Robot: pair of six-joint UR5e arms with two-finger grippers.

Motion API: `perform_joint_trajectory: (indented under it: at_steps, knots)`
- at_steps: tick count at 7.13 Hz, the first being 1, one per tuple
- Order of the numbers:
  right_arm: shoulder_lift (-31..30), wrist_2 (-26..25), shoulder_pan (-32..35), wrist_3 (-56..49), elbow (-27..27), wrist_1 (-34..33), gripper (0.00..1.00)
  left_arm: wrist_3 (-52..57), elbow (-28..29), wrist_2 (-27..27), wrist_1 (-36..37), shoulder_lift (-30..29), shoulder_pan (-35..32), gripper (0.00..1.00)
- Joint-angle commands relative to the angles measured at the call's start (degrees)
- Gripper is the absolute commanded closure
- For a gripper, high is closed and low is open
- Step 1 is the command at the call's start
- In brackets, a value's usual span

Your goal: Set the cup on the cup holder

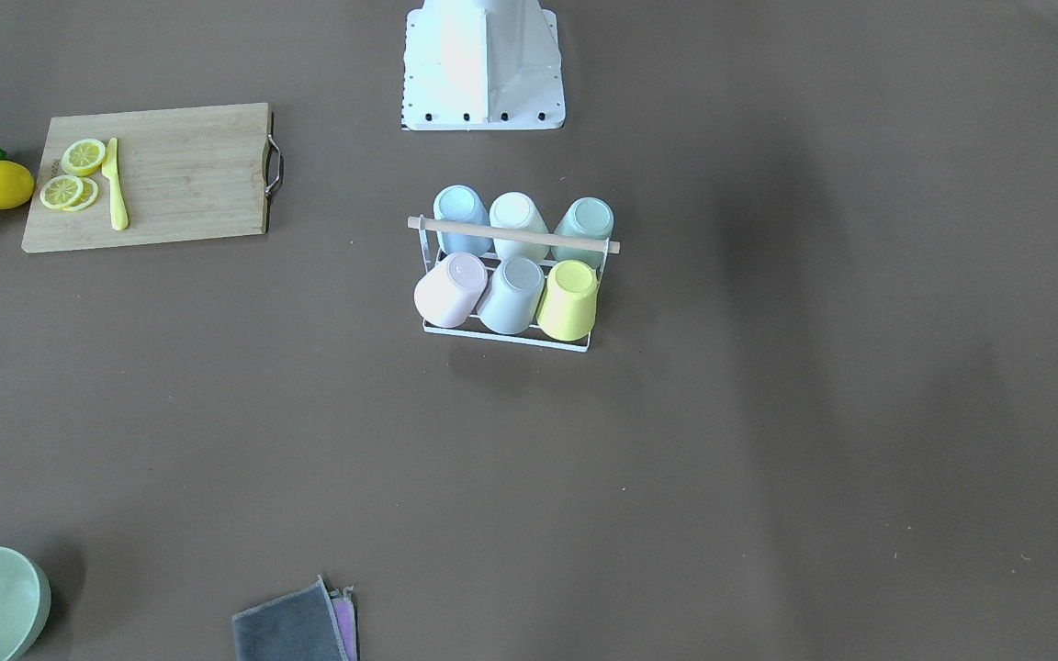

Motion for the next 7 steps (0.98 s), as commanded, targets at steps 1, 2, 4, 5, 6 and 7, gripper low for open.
perform_joint_trajectory:
  at_steps: [1, 2, 4, 5, 6, 7]
  knots:
    - [0.3, 0.0, 0.5, 0.0, 0.5, 0.0, 0.00, 0.0, -1.0, 0.3, -0.1, 1.9, 0.1, 0.02]
    - [0.2, 0.0, 0.7, -0.2, 0.6, 0.0, 0.00, 0.0, -1.1, 0.4, -0.1, 1.9, 0.1, 0.02]
    - [0.0, 0.0, 0.7, 0.0, 0.6, 0.0, 0.00, 0.1, -0.7, 0.3, -1.3, 1.8, 0.2, 0.02]
    - [0.0, 0.0, 0.7, 0.0, 0.6, 0.0, 0.00, 0.0, 0.1, 0.3, -3.2, 1.8, 0.3, 0.02]
    - [0.1, 0.0, 0.7, 0.0, 0.7, 0.0, 0.00, 0.0, 0.6, 0.2, -4.1, 2.0, 0.2, 0.02]
    - [0.0, 0.0, 0.7, 0.0, 1.0, 0.0, 0.00, 0.0, 0.6, 0.2, -4.1, 1.9, 0.3, 0.02]
